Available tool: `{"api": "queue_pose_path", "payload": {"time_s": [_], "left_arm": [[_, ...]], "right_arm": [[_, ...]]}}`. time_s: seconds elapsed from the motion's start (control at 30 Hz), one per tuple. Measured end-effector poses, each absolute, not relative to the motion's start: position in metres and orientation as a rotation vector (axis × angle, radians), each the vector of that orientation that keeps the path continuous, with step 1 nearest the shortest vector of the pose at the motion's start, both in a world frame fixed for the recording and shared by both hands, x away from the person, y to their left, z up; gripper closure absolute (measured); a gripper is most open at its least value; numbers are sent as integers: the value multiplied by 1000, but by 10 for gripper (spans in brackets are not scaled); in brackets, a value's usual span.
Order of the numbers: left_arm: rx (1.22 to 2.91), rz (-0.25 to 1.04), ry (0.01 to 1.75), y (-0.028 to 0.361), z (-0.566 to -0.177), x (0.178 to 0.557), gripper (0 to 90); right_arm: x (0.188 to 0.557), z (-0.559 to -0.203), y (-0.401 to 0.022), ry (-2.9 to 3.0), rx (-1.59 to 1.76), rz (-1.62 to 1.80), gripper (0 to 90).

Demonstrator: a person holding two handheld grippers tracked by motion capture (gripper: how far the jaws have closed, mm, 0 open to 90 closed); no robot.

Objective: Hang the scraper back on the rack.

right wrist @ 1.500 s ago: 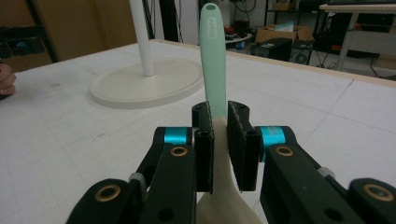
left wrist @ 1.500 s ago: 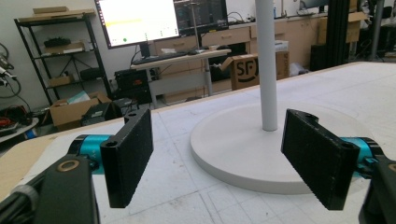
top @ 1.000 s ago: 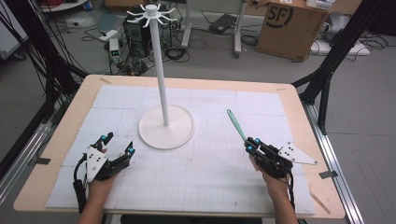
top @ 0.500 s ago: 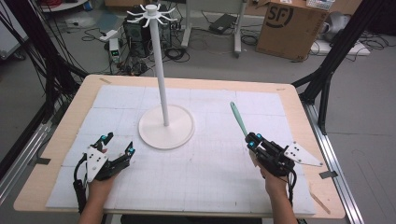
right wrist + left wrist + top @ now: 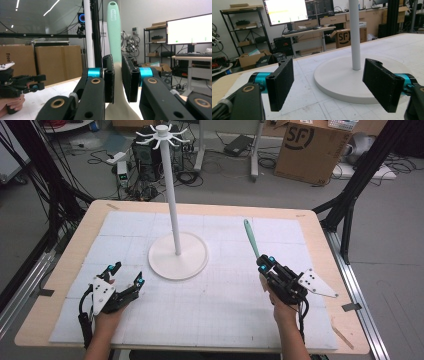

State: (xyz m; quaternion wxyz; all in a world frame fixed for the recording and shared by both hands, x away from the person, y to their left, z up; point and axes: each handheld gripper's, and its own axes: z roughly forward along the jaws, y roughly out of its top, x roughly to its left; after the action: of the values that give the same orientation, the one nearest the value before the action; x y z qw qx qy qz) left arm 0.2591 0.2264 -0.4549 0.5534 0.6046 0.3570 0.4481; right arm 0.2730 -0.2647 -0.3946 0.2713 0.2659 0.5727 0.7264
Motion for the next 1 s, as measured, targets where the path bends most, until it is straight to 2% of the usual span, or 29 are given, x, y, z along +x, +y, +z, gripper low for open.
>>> {"api": "queue_pose_path", "payload": {"time_s": [0.33, 0.73, 1.0], "left_arm": [[1428, 1058, 844, 226, -455, 259, 257], [1428, 1058, 843, 226, -455, 259, 257], [1428, 1058, 844, 226, -455, 259, 257]], "right_arm": [[279, -383, -256, 1527, 678, 1983, 820], [286, -348, -244, 1473, 624, 2016, 820], [295, -336, -235, 1473, 610, 2021, 820]]}}
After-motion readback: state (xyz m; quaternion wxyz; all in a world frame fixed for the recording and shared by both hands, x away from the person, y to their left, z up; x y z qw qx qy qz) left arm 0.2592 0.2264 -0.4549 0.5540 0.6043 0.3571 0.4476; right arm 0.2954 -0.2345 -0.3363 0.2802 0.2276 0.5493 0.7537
